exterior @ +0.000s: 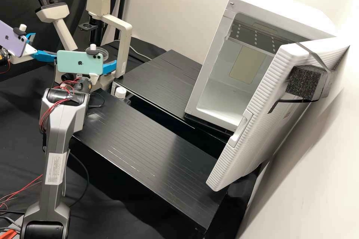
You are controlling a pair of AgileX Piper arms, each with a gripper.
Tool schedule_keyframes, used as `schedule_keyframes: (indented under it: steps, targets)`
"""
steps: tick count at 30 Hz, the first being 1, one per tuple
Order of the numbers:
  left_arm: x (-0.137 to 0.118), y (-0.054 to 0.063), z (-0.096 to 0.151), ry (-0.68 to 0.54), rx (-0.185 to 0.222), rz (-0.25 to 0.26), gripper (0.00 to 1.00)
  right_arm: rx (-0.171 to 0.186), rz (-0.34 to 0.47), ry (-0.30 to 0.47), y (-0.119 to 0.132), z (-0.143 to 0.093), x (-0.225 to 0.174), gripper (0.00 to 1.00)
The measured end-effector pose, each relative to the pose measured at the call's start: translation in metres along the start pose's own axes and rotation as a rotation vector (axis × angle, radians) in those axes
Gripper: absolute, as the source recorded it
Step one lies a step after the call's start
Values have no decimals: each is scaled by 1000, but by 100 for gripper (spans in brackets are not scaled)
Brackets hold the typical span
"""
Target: Take out the petri dish and place it under the microscope.
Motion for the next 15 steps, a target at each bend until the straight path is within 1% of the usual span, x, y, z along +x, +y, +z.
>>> schedule_keyframes:
  steps: [3, 4, 6, 9, 10, 11, 12, 15]
  targets:
    - [0, 0, 0, 0, 0, 0, 100, 4, 20, 38, 6, 0, -19, 100]
    - [0, 0, 0, 0, 0, 0, 100, 12, 26, 49, 8, 0, -25, 100]
    - [0, 0, 0, 0, 0, 0, 100, 15, 56, 79, 13, 1, -38, 100]
    - [0, 0, 0, 0, 0, 0, 100, 16, 101, 97, 20, 3, -60, 100]
    - [0, 0, 0, 0, 0, 0, 100, 14, 133, 96, 23, 4, -70, 100]
    - [0, 0, 0, 0, 0, 0, 100, 6, 155, 79, 26, 4, -80, 100]
    - [0, 0, 0, 0, 0, 0, 100, 6, 173, 66, 28, 5, -86, 100]
    - [0, 0, 0, 0, 0, 0, 100, 10, 200, 23, 35, 7, -106, 100]
